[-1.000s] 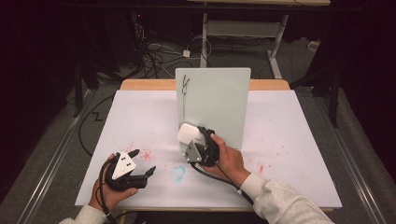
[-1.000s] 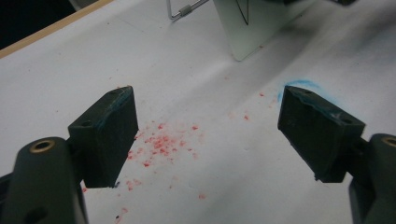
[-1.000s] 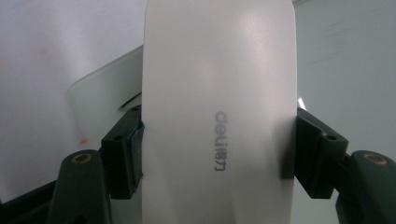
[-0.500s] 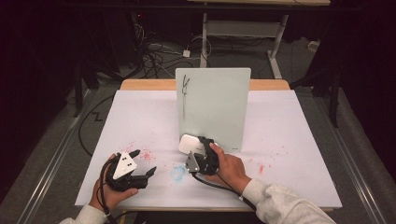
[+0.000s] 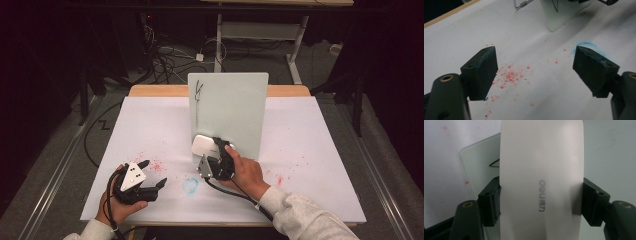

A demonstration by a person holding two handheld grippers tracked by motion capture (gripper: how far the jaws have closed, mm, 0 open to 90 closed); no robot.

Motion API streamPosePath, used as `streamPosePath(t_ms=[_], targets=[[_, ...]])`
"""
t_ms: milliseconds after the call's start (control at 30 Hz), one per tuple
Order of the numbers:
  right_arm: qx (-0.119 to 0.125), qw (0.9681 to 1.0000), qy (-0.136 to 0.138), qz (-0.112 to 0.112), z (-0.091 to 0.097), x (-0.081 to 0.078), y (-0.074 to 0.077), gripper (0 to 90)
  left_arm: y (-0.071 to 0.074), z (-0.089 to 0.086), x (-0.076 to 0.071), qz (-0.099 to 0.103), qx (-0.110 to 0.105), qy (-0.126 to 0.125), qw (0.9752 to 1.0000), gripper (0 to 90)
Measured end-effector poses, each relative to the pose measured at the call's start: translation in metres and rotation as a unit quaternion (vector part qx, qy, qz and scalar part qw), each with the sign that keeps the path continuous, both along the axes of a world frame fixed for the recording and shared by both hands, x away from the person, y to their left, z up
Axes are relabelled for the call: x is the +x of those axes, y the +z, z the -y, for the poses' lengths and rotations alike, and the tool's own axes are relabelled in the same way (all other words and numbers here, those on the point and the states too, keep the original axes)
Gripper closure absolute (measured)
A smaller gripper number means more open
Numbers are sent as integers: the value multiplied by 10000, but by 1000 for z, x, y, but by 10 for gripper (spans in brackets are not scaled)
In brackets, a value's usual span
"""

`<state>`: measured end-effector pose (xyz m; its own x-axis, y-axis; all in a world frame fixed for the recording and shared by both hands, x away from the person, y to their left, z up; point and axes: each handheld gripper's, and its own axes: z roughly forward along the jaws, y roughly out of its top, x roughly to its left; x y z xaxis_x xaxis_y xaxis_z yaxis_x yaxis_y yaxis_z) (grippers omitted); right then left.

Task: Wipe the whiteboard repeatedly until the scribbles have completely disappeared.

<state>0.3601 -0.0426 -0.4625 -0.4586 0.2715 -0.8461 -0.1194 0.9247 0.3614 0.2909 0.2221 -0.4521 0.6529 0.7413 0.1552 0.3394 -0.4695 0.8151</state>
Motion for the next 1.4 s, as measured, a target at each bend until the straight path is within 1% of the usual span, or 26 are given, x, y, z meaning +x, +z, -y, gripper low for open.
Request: streamPosePath(t_ms=[67,133,167,200,267,333,367,467,500,533,567,633,700,733,767,833,867,933,967,1000,1067,1167,1233,1267,1333,1400], targets=[[-238,9997,75,-45,-2,-2,-5,311,0,0,0,2,13,-9,10000,196],[-395,9990,158,-134,-3,-4,-8,311,0,0,0,7,38,-18,10000,196],[-474,9986,162,-149,-3,-5,-10,310,0,0,0,7,35,-16,10000,196],[-523,9983,220,-100,-4,-5,-12,310,0,1,0,-2,13,-14,10000,195],[-618,9974,270,-252,-4,-7,-16,310,-1,1,0,-9,21,-12,10000,195],[-789,9963,287,-188,-4,-10,-24,311,-1,1,0,-11,32,-26,10000,196],[-781,9964,300,-143,-4,-11,-25,311,-1,2,0,-14,36,-25,10000,196],[-745,9965,293,-227,-4,-10,-23,310,-1,1,0,-20,24,-18,10000,196],[-746,9967,288,-169,-6,-10,-24,310,-1,2,0,-23,33,-15,10000,196],[-791,9963,276,-170,-7,-10,-24,310,-1,2,0,-22,44,-20,10000,196],[-759,9967,276,-121,-9,-10,-25,310,-1,2,0,-21,46,-25,10000,196],[-779,9964,311,-85,-15,-10,-25,310,0,2,0,-15,58,-34,10000,196],[-711,9970,293,-81,-20,-10,-25,310,0,2,0,-11,49,-39,10000,196],[-719,9969,308,-35,-22,-9,-24,310,0,2,0,-15,45,-33,10000,196],[-704,9972,261,-42,-22,-10,-24,310,0,1,0,-15,40,-29,10000,196],[-673,9974,249,-21,-21,-9,-23,311,-1,1,0,-12,6,-21,10000,196],[-715,9972,237,20,-20,-9,-22,311,-1,0,0,-15,8,-15,10000,196],[-734,9971,200,0,-15,-8,-19,311,0,-1,0,-17,32,-16,10000,196],[-719,9973,162,33,-12,-7,-18,311,0,-1,-1,-5,8,1,10000,196],[-683,9976,94,-12,-7,-7,-16,311,0,-2,-1,-2,4,2,10000,196],[-712,9975,-10,-5,0,-6,-12,311,0,-2,-1,-8,-18,18,10000,196],[-633,9979,-116,92,9,-4,-7,311,0,-2,-1,-3,-8,28,10000,196],[-525,9983,-207,160,9,-3,-4,311,0,-1,-1,-4,23,24,10000,196],[-529,9980,-224,245,9,-2,-2,311,0,0,-1,-7,35,20,10000,196],[-390,9987,-263,211,6,0,3,311,0,0,-1,-13,38,16,10000,196],[-360,9988,-214,255,2,1,6,311,0,0,-1,-18,35,19,10000,196]])
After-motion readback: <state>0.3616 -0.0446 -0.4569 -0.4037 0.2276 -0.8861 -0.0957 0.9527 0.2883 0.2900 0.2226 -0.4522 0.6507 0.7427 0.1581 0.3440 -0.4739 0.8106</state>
